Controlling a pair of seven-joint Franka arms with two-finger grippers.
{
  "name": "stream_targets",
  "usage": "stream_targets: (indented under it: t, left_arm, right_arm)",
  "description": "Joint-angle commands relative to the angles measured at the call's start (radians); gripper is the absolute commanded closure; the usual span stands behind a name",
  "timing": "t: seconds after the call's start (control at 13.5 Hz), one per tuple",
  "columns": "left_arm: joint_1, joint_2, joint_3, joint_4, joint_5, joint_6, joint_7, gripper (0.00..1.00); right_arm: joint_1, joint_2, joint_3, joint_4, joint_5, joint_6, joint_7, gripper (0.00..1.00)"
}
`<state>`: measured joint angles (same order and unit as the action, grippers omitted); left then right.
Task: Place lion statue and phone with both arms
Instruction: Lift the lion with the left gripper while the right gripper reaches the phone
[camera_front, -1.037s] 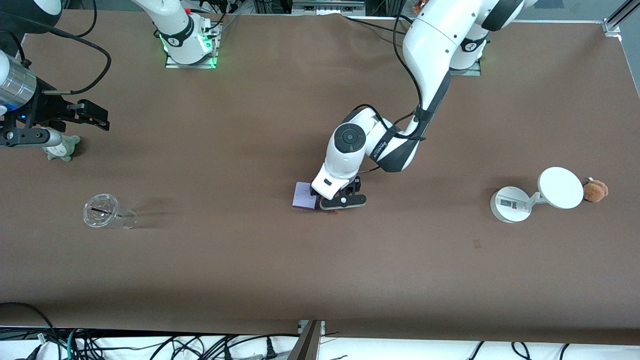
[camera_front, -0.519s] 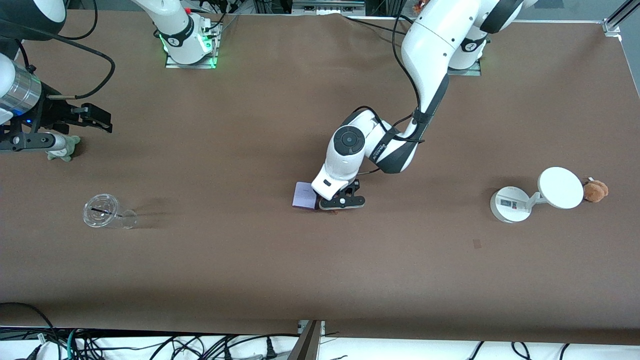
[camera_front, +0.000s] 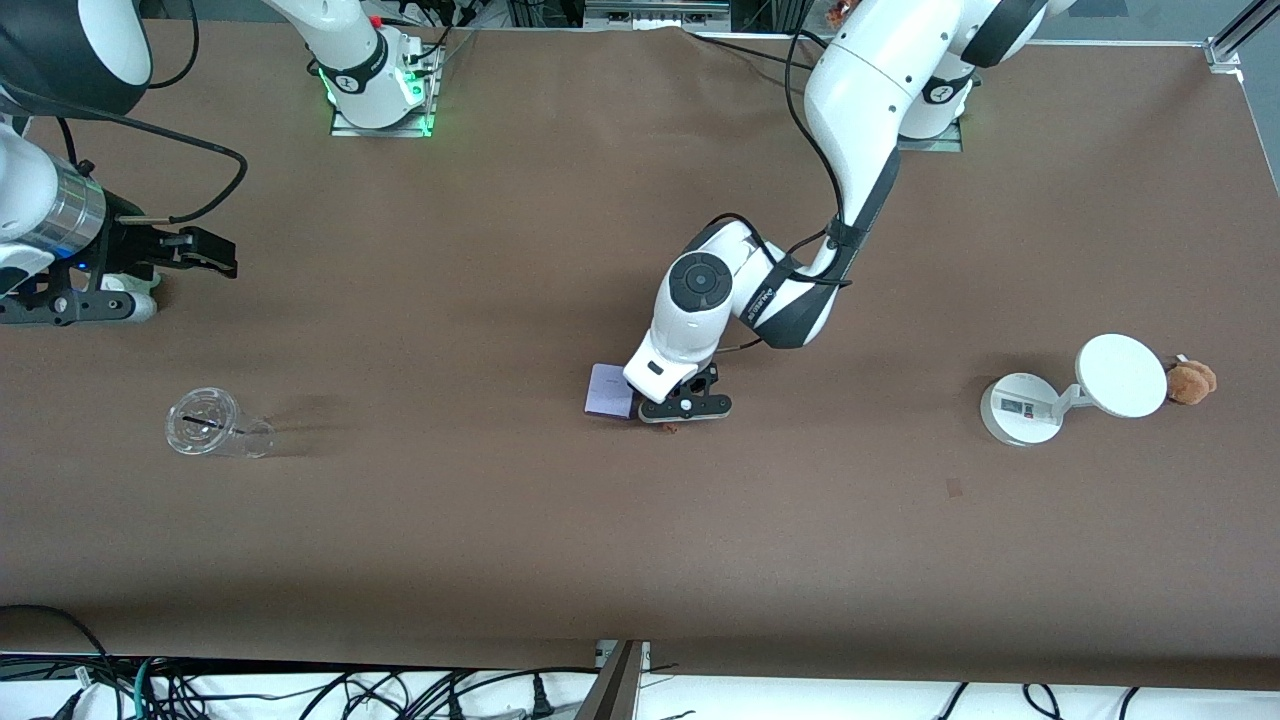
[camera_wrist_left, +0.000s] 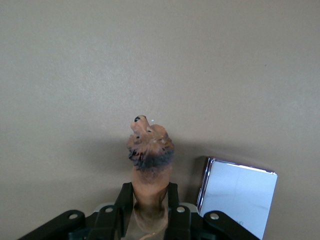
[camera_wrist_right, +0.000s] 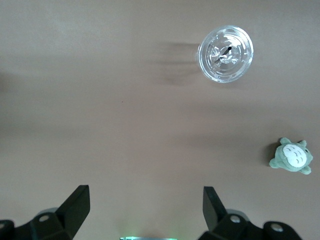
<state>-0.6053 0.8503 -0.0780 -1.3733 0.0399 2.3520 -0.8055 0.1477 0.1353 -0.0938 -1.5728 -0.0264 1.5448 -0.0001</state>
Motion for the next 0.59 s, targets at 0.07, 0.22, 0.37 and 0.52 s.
stream_targets:
  t: [0.07,0.22,0.37,0.52]
  left_arm:
    - [0.031,-0.071,0.003,-0.015,0.008,-0.078,0.011,1.0]
    - [0.073,-0.134,0.001,-0.052,0.008,-0.115,0.043,1.0]
    - [0.125,-0.219,0.001,-0.136,0.011,-0.135,0.063,1.0]
    - [0.171,-0.295,0.001,-0.226,0.008,-0.134,0.177,1.0]
  right_arm:
    - [0.003,0.058,0.002,0.025,0.01,0.001,0.003,0.0]
    - [0.016,0.119,0.003,0.025,0.014,0.064,0.005,0.0]
    - [0.053,0.171,0.003,0.03,0.014,0.127,0.023,0.0]
    - [0.123,0.24,0.003,0.051,0.014,0.187,0.069,0.0]
